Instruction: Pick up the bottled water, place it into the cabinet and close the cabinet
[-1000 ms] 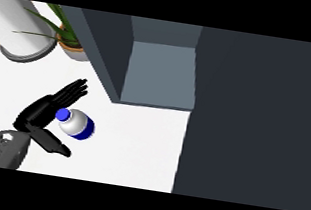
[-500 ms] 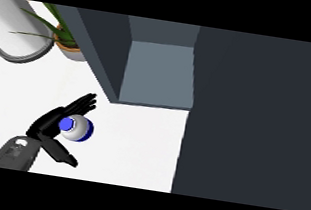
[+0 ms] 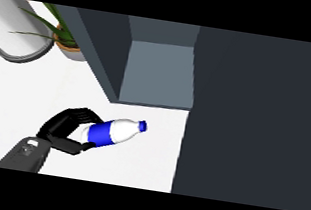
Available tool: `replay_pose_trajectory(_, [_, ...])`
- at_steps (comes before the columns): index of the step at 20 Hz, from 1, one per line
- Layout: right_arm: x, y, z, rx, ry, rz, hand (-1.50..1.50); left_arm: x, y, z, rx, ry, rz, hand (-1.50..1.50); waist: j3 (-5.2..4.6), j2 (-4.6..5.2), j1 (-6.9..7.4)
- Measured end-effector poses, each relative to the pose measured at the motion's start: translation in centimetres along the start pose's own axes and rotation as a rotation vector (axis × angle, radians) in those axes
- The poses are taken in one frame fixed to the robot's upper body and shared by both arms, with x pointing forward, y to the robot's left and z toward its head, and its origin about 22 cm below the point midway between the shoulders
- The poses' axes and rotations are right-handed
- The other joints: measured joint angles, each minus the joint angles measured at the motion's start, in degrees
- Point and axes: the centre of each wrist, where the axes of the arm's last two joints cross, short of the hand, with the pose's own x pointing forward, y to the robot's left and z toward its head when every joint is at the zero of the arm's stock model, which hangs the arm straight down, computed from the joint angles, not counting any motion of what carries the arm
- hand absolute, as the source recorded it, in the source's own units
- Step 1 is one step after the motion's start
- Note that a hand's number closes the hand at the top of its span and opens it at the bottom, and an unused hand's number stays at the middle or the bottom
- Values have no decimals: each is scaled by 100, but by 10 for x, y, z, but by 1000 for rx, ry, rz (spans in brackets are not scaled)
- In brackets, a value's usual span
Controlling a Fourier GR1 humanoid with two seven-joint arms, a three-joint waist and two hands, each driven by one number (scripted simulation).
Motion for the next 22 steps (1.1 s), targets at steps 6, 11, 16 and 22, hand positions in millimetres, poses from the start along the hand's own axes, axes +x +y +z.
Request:
replay_pose_trajectory(6, [0,-1,1,-4,-7,11,-150,-3,-3,-5,-2,5,56,150,-1,8,23])
replay_pose_trajectory(11, [-1,-2,3,-13,-1,18,-150,-9,-14,-12,28,-31,85,150,4,-5,67])
replay_pose_trajectory(16, [-2,-3,4,-30,-1,27,-150,-31,-35,-1,344,-174,138,150,15,-43,224])
replay_pose_trajectory(22, [-1,-1,4,-35,4,16,-150,-37,-61,-16,497,-278,170,150,33,-74,234])
